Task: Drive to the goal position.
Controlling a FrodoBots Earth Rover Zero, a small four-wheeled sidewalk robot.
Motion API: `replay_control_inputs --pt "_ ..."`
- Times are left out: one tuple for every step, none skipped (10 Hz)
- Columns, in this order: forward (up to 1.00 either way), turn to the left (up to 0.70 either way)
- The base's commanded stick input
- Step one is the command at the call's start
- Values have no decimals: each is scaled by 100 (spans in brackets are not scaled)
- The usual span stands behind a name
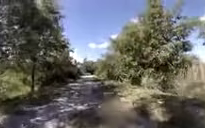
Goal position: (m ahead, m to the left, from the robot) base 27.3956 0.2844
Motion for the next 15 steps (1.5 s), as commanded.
replay_control_inputs --pt "85 13" --pt "85 28" --pt "85 5" --pt "85 0" --pt "85 0" --pt "85 0" --pt "85 0" --pt "85 0" --pt "85 0" --pt "85 0" --pt "85 0" --pt "85 0" --pt "85 0" --pt "85 0" --pt "85 0"
